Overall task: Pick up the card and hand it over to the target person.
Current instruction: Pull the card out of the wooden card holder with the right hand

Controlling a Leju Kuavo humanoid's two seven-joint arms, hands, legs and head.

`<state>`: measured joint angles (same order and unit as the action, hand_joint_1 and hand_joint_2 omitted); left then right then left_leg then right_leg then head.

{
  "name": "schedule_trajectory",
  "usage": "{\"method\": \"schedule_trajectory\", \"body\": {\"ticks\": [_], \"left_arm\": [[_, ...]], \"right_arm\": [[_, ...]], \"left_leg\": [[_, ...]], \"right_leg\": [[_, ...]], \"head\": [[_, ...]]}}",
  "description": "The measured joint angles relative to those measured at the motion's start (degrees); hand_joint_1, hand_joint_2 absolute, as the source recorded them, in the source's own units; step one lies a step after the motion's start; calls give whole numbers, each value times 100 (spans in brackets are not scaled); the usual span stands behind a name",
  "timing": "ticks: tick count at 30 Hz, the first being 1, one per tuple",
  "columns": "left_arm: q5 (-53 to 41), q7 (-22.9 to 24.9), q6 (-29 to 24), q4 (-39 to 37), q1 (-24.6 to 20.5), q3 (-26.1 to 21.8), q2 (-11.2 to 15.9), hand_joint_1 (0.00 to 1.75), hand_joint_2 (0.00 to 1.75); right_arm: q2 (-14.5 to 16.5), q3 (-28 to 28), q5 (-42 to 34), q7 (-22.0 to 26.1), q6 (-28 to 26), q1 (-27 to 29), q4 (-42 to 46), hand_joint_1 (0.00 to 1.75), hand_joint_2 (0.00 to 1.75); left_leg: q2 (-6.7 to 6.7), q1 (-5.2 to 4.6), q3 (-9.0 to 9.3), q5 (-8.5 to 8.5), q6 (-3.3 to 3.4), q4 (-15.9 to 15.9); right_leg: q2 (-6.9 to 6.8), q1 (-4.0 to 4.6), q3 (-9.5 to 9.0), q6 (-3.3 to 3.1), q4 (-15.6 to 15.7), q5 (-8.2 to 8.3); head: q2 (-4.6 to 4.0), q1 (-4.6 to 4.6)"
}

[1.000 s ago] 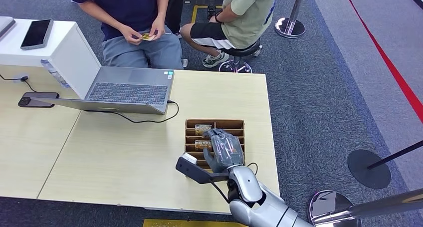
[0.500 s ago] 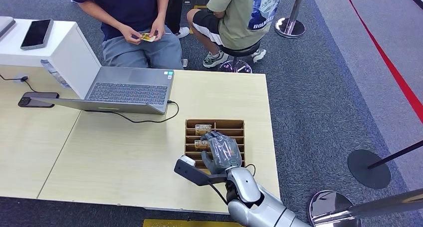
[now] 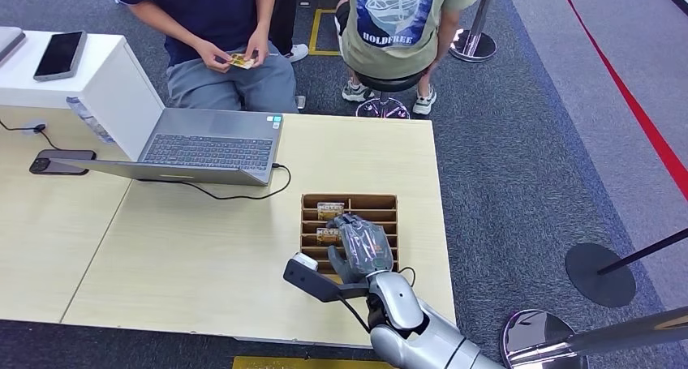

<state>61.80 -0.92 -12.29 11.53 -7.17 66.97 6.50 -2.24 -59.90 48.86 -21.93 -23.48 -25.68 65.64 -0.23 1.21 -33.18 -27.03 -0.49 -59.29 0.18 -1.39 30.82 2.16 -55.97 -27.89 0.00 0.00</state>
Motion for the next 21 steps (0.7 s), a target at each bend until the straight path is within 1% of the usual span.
{"method": "schedule_trajectory", "body": {"ticks": [3, 7, 8, 10, 12, 14, 15, 17, 18, 19, 21], "left_arm": [[4, 1, 0, 0, -1, 4, 0, 0, 0], [7, 2, -1, 0, 0, 5, -1, 0, 0], [8, 1, 0, 0, 1, 5, -1, 0, 0], [10, 0, 1, 0, 1, 4, -2, 0, 0], [10, 0, 1, 0, 1, 4, -2, 0, 0], [10, 0, 1, 1, -1, 4, -2, 0, 0], [10, 0, 0, 1, -3, 4, -2, 0, 0], [13, 0, -1, 0, -7, 2, -1, 0, 0], [14, 0, -2, -1, -7, 1, -1, 0, 0], [16, -1, -2, -2, -7, 0, 1, 0, 0], [18, -2, -3, -2, -8, -2, 3, 0, 0]], "right_arm": [[2, 7, -4, 5, -19, -4, -6, 75, 175], [1, 10, -4, 8, -27, -8, -6, 52, 175], [2, 10, -3, 8, -30, -8, -5, 50, 175], [3, 10, -1, 7, -35, -8, -3, 48, 175], [3, 10, -2, 7, -36, -7, -2, 51, 175], [3, 10, -2, 7, -33, -10, -4, 59, 175], [4, 10, -2, 7, -29, -13, -5, 69, 175], [5, 6, -6, 7, -11, -22, -13, 93, 175], [5, 4, -7, 6, -5, -24, -15, 102, 175], [6, 2, -11, 6, 5, -25, -19, 108, 175], [5, 0, -22, 5, 20, -25, -20, 111, 175]], "left_leg": [[0, 0, 2, 0, 1, 1], [1, 0, 4, 1, 2, 2], [1, 0, 4, 1, 2, 3], [1, 0, 5, 1, 3, 3], [2, 0, 6, 1, 3, 4], [1, 0, 4, 1, 2, 3], [0, 0, 2, 0, 0, 2], [-1, 1, -2, 0, -3, -1], [-1, 1, -1, 0, -3, 0], [-1, 1, -1, 0, -3, 0], [-1, 1, 0, 0, -2, 0]], "right_leg": [[0, 0, -2, -1, 2, 1], [0, 1, -4, -3, 3, 1], [0, 1, -4, -3, 3, 1], [0, 1, -5, -4, 4, 2], [0, 1, -6, -4, 5, 2], [0, 1, -4, -3, 4, 1], [0, 1, -2, -1, 2, 1], [0, 0, 2, 3, -1, -1], [0, 0, 1, 3, 0, -1], [0, 0, 1, 3, 0, -1], [0, 0, 0, 2, 1, -1]], "head": [[0, 0], [0, 0], [0, 0], [0, 0], [0, 0], [0, 0], [0, 0], [0, 0], [0, 0], [0, 0], [0, 0]]}}
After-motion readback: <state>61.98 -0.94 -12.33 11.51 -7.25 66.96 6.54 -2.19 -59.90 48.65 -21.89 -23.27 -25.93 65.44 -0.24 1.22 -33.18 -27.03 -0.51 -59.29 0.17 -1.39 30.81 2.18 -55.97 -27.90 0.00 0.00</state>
